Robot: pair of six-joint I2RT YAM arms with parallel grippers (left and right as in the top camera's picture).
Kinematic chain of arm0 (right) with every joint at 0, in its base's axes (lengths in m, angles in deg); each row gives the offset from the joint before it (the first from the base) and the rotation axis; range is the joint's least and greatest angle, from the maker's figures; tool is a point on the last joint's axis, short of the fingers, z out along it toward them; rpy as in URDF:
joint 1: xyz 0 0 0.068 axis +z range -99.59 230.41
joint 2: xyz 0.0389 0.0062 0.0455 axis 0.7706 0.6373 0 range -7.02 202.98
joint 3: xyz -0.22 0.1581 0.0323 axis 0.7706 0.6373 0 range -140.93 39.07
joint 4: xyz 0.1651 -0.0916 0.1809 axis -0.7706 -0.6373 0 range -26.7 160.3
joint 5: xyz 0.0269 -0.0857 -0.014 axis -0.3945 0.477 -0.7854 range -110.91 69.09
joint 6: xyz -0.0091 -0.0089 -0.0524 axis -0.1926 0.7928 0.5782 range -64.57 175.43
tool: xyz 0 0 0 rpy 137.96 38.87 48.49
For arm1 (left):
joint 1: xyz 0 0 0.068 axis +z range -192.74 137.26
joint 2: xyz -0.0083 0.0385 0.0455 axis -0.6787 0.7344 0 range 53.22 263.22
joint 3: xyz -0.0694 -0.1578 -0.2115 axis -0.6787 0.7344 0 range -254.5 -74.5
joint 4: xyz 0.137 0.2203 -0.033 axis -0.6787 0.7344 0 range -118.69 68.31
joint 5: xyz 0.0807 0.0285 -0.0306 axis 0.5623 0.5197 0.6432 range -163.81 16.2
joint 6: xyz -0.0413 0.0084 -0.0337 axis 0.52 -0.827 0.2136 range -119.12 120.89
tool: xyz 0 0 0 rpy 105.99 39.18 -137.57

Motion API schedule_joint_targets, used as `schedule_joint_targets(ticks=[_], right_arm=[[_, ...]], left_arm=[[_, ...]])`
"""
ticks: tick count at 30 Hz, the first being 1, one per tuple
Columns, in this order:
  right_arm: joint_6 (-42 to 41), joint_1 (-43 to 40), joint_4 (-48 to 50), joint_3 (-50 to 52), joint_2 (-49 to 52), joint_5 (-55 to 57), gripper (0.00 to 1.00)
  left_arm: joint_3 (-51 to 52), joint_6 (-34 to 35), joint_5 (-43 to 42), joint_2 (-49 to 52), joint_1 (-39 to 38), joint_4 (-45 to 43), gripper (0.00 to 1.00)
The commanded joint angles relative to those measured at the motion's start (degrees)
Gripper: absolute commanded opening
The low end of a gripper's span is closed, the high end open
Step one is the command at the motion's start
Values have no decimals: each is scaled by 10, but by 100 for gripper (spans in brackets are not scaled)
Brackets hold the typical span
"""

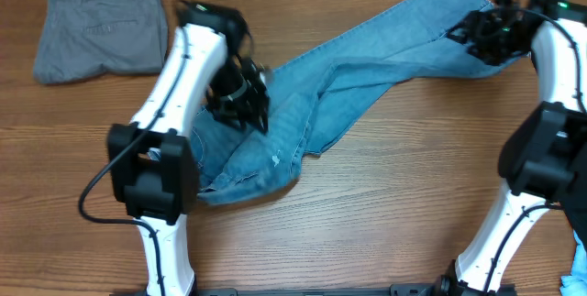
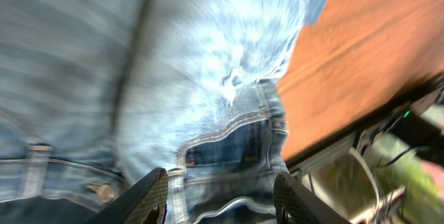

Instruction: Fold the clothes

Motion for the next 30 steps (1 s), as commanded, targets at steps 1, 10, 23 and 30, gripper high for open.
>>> schedule_joint_targets(ticks=[1, 10, 23, 30], right_arm=[[0, 52, -6, -4, -12, -9, 75], [-4, 177, -47, -3, 21, 16, 76], [-167, 271, -25, -3, 58, 121, 54], [-182, 257, -66, -4, 57, 136, 4]], left_arm=[[-37, 9, -13, -19, 2, 2, 56], [-37, 69, 79, -19, 31, -96, 100], [-30, 89, 31, -17, 92, -232, 100], [-26, 70, 34, -15, 91, -234, 93]])
